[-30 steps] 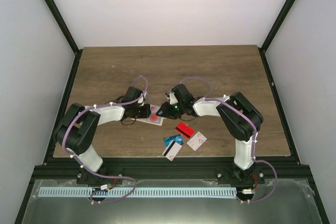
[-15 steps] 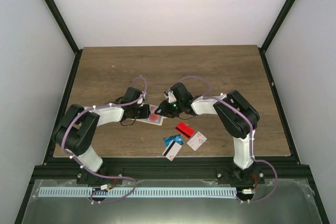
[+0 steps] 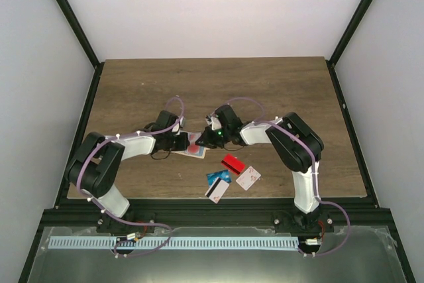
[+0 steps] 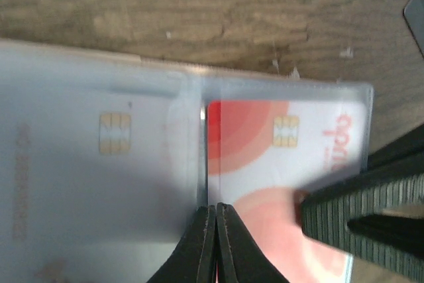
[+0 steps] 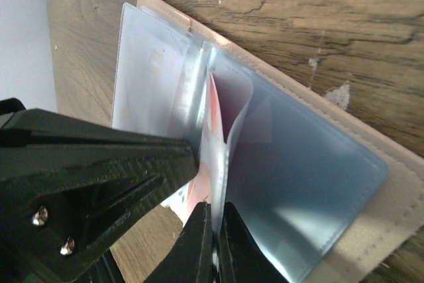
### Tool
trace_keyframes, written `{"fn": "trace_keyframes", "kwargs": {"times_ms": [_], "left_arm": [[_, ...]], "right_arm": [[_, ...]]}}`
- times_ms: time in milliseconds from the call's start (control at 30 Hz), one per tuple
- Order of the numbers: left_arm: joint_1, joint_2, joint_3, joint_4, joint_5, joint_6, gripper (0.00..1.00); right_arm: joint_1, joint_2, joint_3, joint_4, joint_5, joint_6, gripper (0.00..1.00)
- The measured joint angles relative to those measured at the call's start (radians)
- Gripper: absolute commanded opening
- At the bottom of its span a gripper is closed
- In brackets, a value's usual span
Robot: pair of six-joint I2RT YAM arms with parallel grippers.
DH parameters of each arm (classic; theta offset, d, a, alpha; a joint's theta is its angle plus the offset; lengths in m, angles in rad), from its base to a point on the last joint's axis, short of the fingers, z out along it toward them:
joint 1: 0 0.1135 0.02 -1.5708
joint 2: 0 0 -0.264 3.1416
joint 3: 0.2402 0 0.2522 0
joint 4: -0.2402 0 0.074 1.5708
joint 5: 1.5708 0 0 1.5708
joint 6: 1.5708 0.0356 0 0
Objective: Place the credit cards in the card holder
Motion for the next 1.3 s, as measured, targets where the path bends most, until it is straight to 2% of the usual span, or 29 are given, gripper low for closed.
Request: {"fn": "trace_keyframes", "kwargs": {"times_ms": [233, 400, 633, 733, 900, 1000, 1300], "left_arm": [[-0.003, -0.101, -0.001, -0.128, -0.019, -0.013, 0.16], [0.002, -0.174, 0.003, -0.173, -0.139, -0.044, 0.16], [0.017, -0.158, -0.011, -0.171, -0.251, -0.087, 0.15], [0.020, -0.128, -0.015, -0.162, -0.277, -0.092, 0.14], [0.023, -0.077, -0.015, -0.130, -0.278, -0.091, 0.12], [0.023, -0.066, -0.015, -0.103, -0.260, -0.089, 0.12], [0.027, -0.056, -0.034, -0.034, -0.192, -0.085, 0.10]], "right_arm": [[-0.017, -0.037, 0.001, -0.079, 0.032, -0.076, 0.01], [-0.037, -0.055, 0.035, -0.206, 0.063, -0.158, 0.01], [-0.038, -0.055, 0.127, -0.394, 0.126, -0.242, 0.01], [-0.039, -0.055, 0.147, -0.437, 0.138, -0.251, 0.06], [-0.040, -0.055, 0.169, -0.486, 0.167, -0.256, 0.24], [-0.042, -0.053, 0.169, -0.507, 0.177, -0.249, 0.29], [-0.040, -0.053, 0.169, -0.477, 0.113, -0.219, 0.35]]}}
